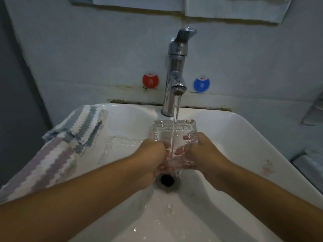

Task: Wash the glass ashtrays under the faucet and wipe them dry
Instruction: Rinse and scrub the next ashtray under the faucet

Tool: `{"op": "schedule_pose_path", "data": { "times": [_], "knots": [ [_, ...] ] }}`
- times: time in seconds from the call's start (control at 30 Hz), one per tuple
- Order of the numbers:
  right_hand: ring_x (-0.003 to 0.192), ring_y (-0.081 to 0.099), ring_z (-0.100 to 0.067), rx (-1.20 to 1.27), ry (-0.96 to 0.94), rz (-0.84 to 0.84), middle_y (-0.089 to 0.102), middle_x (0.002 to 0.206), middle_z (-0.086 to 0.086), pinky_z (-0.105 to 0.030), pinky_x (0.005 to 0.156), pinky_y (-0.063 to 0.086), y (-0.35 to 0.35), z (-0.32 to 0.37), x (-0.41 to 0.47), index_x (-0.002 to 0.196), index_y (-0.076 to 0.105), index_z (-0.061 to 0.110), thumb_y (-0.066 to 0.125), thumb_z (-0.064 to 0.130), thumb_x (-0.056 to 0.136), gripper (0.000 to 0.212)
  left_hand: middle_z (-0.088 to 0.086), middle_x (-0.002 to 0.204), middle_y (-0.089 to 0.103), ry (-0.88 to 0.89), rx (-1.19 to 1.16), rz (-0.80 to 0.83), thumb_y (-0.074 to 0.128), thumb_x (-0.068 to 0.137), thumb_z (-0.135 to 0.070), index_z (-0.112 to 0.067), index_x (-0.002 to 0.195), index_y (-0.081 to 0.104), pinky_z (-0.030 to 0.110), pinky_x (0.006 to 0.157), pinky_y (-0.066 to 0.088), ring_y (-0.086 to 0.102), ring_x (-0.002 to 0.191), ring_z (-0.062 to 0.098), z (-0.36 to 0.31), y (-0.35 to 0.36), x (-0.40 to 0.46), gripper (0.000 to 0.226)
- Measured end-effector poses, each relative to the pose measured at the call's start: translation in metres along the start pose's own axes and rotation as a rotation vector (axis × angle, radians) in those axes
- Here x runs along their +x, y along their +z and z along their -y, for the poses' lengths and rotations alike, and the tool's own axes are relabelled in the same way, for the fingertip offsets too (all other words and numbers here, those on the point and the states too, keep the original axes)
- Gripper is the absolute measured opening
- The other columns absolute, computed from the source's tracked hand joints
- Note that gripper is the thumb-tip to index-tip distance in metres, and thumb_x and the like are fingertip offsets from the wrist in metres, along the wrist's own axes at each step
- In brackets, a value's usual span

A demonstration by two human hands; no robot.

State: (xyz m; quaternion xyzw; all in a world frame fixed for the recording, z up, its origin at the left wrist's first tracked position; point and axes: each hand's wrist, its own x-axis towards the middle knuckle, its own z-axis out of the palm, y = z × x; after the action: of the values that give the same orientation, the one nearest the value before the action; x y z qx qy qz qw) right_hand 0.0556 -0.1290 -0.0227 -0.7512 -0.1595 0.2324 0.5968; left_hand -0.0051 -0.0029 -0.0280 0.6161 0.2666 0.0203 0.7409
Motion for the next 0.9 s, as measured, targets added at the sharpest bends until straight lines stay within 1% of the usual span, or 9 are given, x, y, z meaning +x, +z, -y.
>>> {"op": "schedule_pose_path", "data": {
  "times": [0.07,0.17,0.27,0.37,0.5,0.6,0.7,0.8,0.9],
  "knots": [
    [0.096,0.074,-0.028,0.033,-0.001,0.045,0.071,0.114,-0.011,-0.047,0.077,0.063,0.001,0.000,0.002,0.129,0.057,0.017,0.062,0.008,0.075,0.056,0.021,0.106,0.072,0.024,0.041,-0.035,0.034,0.085,0.016,-0.004,0.114,0.066,0.036,0.061,0.061,0.073,0.092,0.038,-0.002,-0.002,0.000,0.048],
    [0.090,0.076,-0.025,-0.014,-0.088,0.081,0.077,0.103,-0.007,-0.045,0.079,0.063,0.004,0.002,-0.003,0.118,0.069,0.018,0.067,0.002,0.088,0.034,0.018,0.103,0.073,0.094,0.107,-0.078,0.044,0.089,0.013,-0.005,0.112,0.067,0.039,0.065,0.064,0.074,0.087,0.036,-0.003,-0.001,-0.002,0.038],
    [0.071,0.076,-0.016,-0.009,-0.156,-0.050,0.077,0.079,0.000,-0.036,0.062,0.063,0.007,-0.002,-0.008,0.098,0.072,0.018,0.074,-0.006,0.083,0.028,0.013,0.097,0.074,0.167,0.204,-0.103,0.051,0.089,0.010,-0.007,0.108,0.067,0.037,0.064,0.063,0.074,0.081,0.030,0.001,0.002,-0.002,0.030],
    [0.061,0.071,-0.009,-0.015,-0.167,-0.082,0.074,0.074,0.000,-0.022,0.048,0.053,0.006,-0.002,-0.009,0.097,0.070,0.015,0.079,0.001,0.082,0.022,0.013,0.098,0.071,0.214,0.313,-0.115,0.053,0.086,0.009,-0.008,0.109,0.065,0.032,0.061,0.057,0.069,0.084,0.027,0.003,0.003,-0.003,0.031],
    [0.067,0.074,-0.015,0.037,-0.132,0.055,0.076,0.078,-0.004,-0.030,0.059,0.060,0.000,0.003,-0.012,0.091,0.072,0.019,0.056,-0.012,0.091,0.035,0.013,0.081,0.068,0.285,0.364,-0.157,0.051,0.100,-0.007,-0.005,0.098,0.067,0.027,0.051,0.050,0.064,0.061,0.021,-0.001,0.002,-0.009,0.016],
    [0.096,0.074,-0.027,0.036,-0.152,0.131,0.076,0.104,-0.010,-0.043,0.081,0.062,0.004,0.001,-0.007,0.115,0.070,0.017,0.055,-0.009,0.088,0.040,0.011,0.075,0.063,0.328,0.404,-0.211,0.047,0.105,-0.021,-0.005,0.095,0.062,0.026,0.043,0.042,0.059,0.052,0.021,-0.007,-0.003,-0.011,0.024],
    [0.102,0.072,-0.028,0.001,-0.161,0.015,0.072,0.110,-0.009,-0.042,0.077,0.063,0.010,-0.003,-0.001,0.126,0.058,0.018,0.061,-0.002,0.088,0.044,0.012,0.074,0.064,0.345,0.464,-0.231,0.042,0.106,-0.028,-0.006,0.095,0.060,0.029,0.045,0.043,0.061,0.049,0.023,-0.013,-0.003,-0.013,0.031],
    [0.082,0.074,-0.020,0.026,-0.163,-0.112,0.072,0.103,-0.009,-0.029,0.060,0.060,0.009,0.000,-0.003,0.123,0.059,0.019,0.053,-0.003,0.095,0.036,0.013,0.072,0.066,0.351,0.522,-0.235,0.041,0.106,-0.028,-0.006,0.096,0.061,0.030,0.048,0.046,0.062,0.046,0.023,-0.017,-0.003,-0.014,0.031],
    [0.067,0.073,-0.014,-0.060,-0.142,-0.260,0.074,0.081,-0.004,-0.032,0.057,0.062,0.002,0.006,-0.008,0.116,0.061,0.016,0.055,0.021,0.102,0.015,0.012,0.075,0.068,0.348,0.576,-0.216,0.043,0.105,-0.029,-0.006,0.095,0.062,0.028,0.045,0.044,0.066,0.047,0.024,-0.020,-0.004,-0.017,0.031]
  ]
}}
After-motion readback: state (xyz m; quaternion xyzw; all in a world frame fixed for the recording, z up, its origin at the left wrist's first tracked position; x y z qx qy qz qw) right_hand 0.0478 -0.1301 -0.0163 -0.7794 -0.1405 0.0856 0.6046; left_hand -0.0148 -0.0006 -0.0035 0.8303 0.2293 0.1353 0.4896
